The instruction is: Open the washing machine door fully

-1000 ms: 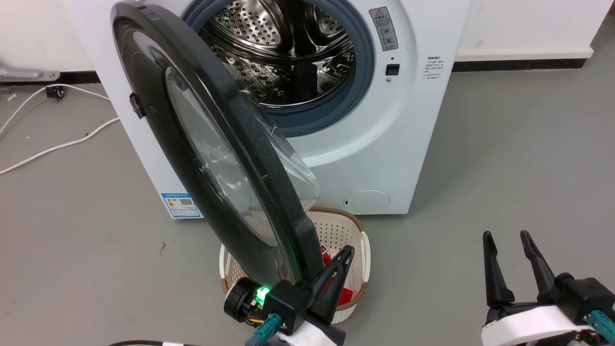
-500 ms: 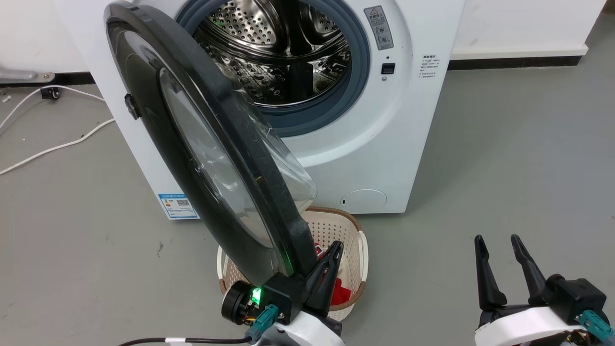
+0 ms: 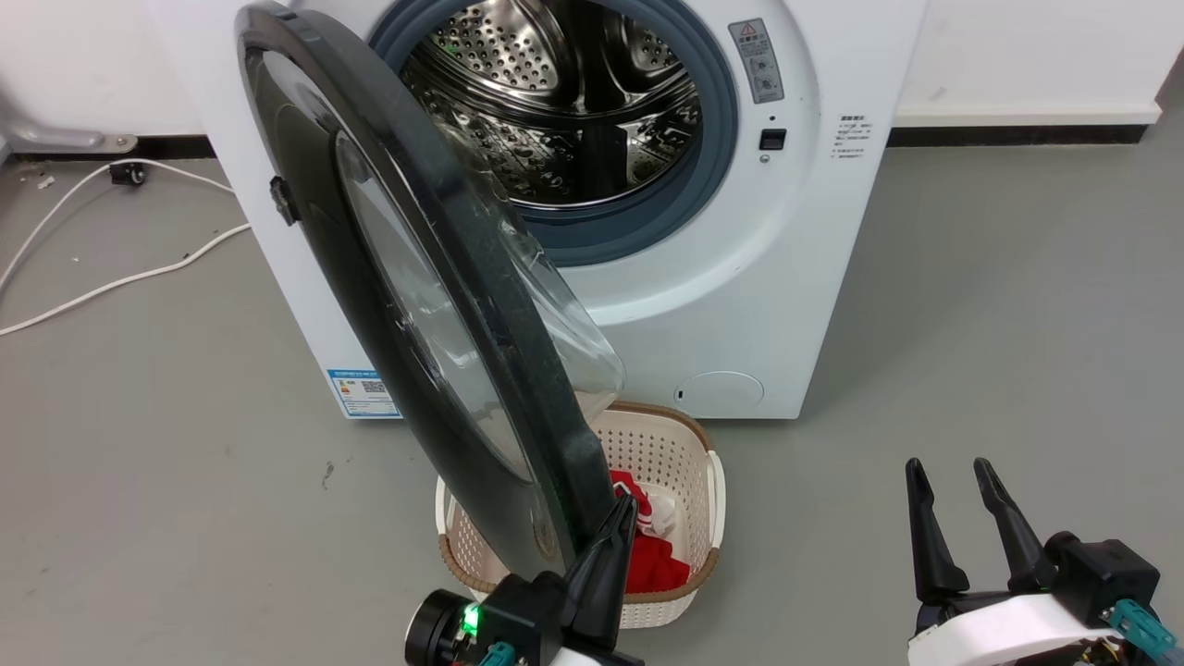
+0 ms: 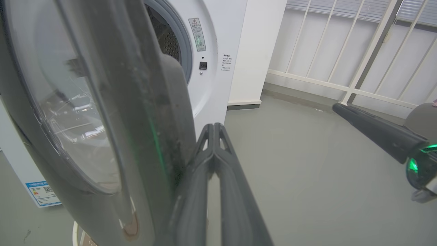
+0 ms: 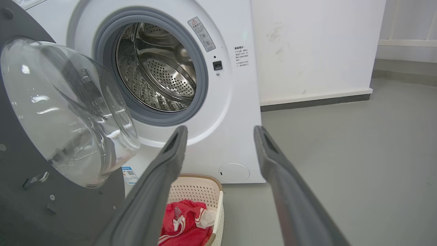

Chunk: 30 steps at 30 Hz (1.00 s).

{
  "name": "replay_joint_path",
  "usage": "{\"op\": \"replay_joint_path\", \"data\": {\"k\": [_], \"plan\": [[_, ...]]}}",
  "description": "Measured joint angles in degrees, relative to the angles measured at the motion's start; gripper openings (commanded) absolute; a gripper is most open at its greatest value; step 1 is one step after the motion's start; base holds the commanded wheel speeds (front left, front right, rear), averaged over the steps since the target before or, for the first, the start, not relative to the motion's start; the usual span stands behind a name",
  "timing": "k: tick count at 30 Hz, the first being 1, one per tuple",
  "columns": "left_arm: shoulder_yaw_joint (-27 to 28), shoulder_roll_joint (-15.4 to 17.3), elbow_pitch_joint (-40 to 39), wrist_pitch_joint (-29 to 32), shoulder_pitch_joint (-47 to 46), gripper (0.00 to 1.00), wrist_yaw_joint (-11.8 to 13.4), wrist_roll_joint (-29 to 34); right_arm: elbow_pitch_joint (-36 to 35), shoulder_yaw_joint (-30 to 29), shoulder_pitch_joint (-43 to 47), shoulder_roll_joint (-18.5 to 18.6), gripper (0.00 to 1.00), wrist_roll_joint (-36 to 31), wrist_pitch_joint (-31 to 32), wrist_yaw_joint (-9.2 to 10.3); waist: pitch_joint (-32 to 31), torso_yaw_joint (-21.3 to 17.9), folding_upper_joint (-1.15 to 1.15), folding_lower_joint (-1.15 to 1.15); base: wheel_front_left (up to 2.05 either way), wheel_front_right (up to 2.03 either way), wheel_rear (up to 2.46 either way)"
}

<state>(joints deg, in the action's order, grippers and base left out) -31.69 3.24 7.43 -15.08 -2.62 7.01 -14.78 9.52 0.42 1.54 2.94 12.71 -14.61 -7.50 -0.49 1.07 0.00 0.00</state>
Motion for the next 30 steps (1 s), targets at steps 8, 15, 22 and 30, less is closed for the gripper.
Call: {"op": "replay_joint_path", "data": {"k": [8, 15, 22, 30], "plan": [[1.25, 1.79, -2.93, -0.05, 4.08, 0.0, 2.18, -0.08, 0.05, 0.05, 0.26, 0.0, 1.0, 0.45, 0.12, 0.0, -0.43, 2.14, 0.0, 0.0, 0.0, 0.0, 0.0], [2.77, 3.92, -6.83, -0.04, 8.14, 0.0, 5.04, 0.53, -0.13, -0.68, 1.06, 0.0, 1.0, 0.79, 0.56, 0.0, -0.56, 4.68, 0.0, 0.0, 0.0, 0.0, 0.0], [6.23, 6.08, -10.46, 0.0, 11.43, 0.0, 7.83, 0.93, -0.66, -1.12, 1.63, 0.0, 1.0, 1.1, 1.05, 0.0, -0.39, 8.74, 0.0, 0.0, 0.0, 0.0, 0.0], [14.46, 9.93, -11.29, 0.0, 12.26, 0.0, 9.67, -0.25, -1.48, -1.08, 1.74, -0.01, 1.0, 1.47, 1.66, 0.0, 0.47, 12.47, 0.0, 0.0, 0.0, 0.0, 0.0]]}}
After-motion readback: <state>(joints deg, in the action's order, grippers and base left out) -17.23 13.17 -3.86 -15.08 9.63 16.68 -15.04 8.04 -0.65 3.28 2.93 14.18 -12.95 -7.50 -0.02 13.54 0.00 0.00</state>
